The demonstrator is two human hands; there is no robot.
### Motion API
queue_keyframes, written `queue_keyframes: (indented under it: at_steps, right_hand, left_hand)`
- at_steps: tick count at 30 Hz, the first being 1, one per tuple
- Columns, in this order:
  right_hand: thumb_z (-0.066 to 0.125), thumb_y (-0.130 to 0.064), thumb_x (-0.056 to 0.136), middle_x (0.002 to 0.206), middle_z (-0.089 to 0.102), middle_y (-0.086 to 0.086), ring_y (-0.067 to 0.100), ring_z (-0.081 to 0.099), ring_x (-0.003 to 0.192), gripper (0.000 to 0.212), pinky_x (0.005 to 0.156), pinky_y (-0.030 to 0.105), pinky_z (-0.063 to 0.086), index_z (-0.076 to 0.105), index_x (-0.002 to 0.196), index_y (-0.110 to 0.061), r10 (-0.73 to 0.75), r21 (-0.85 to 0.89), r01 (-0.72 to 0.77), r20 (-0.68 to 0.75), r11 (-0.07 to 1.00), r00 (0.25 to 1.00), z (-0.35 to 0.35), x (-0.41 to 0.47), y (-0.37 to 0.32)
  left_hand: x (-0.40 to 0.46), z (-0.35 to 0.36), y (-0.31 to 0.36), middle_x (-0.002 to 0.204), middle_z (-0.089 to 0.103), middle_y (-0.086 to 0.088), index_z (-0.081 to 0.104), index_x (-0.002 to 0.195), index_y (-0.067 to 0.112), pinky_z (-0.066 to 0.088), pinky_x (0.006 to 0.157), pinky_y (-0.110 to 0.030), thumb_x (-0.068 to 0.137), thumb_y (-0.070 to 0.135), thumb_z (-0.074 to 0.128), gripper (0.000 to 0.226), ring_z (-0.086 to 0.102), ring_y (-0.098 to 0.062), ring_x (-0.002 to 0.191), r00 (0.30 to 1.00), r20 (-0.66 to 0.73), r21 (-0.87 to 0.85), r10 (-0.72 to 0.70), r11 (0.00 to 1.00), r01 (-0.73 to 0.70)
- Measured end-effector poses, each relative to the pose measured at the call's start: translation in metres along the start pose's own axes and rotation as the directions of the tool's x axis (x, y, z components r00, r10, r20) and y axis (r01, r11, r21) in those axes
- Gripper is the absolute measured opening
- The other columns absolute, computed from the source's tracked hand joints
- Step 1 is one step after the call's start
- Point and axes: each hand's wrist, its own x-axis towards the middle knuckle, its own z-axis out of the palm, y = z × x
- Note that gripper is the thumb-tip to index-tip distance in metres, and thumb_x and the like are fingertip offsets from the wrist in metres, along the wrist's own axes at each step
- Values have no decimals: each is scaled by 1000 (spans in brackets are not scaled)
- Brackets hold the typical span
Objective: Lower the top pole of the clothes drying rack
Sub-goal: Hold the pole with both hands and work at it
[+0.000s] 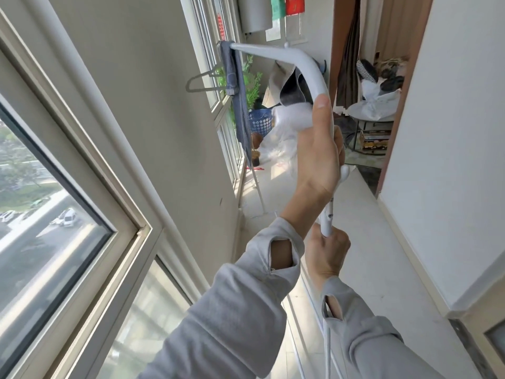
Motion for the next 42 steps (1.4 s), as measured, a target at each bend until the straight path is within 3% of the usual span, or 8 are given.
queue_keyframes:
  at_steps: [5, 9, 13, 18, 27, 32, 36, 42]
  right_hand:
    - [48, -20, 72, 38, 29, 2, 18, 23, 41, 37, 47, 35, 26, 27, 41, -24, -7, 15, 7, 17, 1000, 1000, 17, 20, 4]
    - [47, -18, 72, 43, 34, 23, 29, 25, 46, 33, 45, 47, 32, 31, 45, -7, -42, -15, 42, 17, 999, 999, 33, 42, 5]
    - [48, -20, 72, 41, 31, 16, 29, 25, 44, 33, 44, 42, 31, 34, 46, -7, -24, -25, 25, 34, 999, 999, 53, 61, 11]
    - [48, -18, 74, 47, 42, 29, 47, 41, 48, 34, 44, 49, 38, 43, 51, 6, -23, -41, 24, 46, 999, 999, 70, 82, 19]
    - [47, -20, 74, 44, 35, 16, 36, 35, 46, 32, 47, 38, 27, 37, 47, -5, -64, -43, 68, 85, 997, 994, 101, 115, 24]
    - [47, -19, 73, 43, 27, 8, 35, 32, 46, 30, 50, 33, 21, 34, 47, -9, -82, -47, 87, 97, 995, 992, 116, 127, 27]
    - [47, -18, 73, 44, 28, 10, 33, 29, 45, 30, 50, 32, 21, 33, 47, -8, -69, -51, 74, 102, 996, 992, 128, 133, 29]
    - [47, -16, 72, 43, 29, 17, 32, 26, 46, 32, 43, 34, 20, 36, 47, 1, -52, -39, 55, 81, 998, 995, 148, 147, 25]
  left_hand:
    - [26, -1, -8, 43, 27, 10, 28, 43, 29, 21, 49, -33, 86, 74, 32, 63, 23, -11, 42, 1000, -6, 10, -16, 1000, 16]
    - [49, -2, -13, 44, 27, 10, 27, 46, 28, 23, 47, -32, 93, 70, 33, 63, 23, -13, 43, 999, -13, 36, -29, 999, 29]
    - [72, -3, -19, 44, 25, 11, 26, 50, 27, 22, 42, -27, 97, 67, 31, 63, 22, -11, 41, 999, -15, 17, -35, 999, 35]
    - [95, -2, -27, 48, 20, 7, 22, 56, 24, 19, 41, -25, 101, 63, 30, 60, 18, -13, 44, 997, -33, -14, -64, 998, 63]
    - [135, -5, -41, 50, 18, 1, 13, 72, 18, 16, 43, -27, 100, 64, 29, 56, 13, -16, 49, 995, -51, -2, -84, 996, 84]
    - [151, -9, -45, 49, 19, 3, 19, 65, 22, 16, 43, -26, 100, 64, 28, 55, 13, -14, 46, 993, -56, -5, -103, 995, 103]
    - [164, -15, -51, 49, 19, 2, 22, 60, 22, 17, 43, -27, 100, 64, 29, 58, 14, -14, 45, 991, -53, -17, -124, 992, 124]
    - [189, -24, -57, 52, 16, -1, 12, 74, 16, 13, 47, -31, 98, 66, 28, 59, 13, -16, 49, 992, -34, 4, -124, 992, 124]
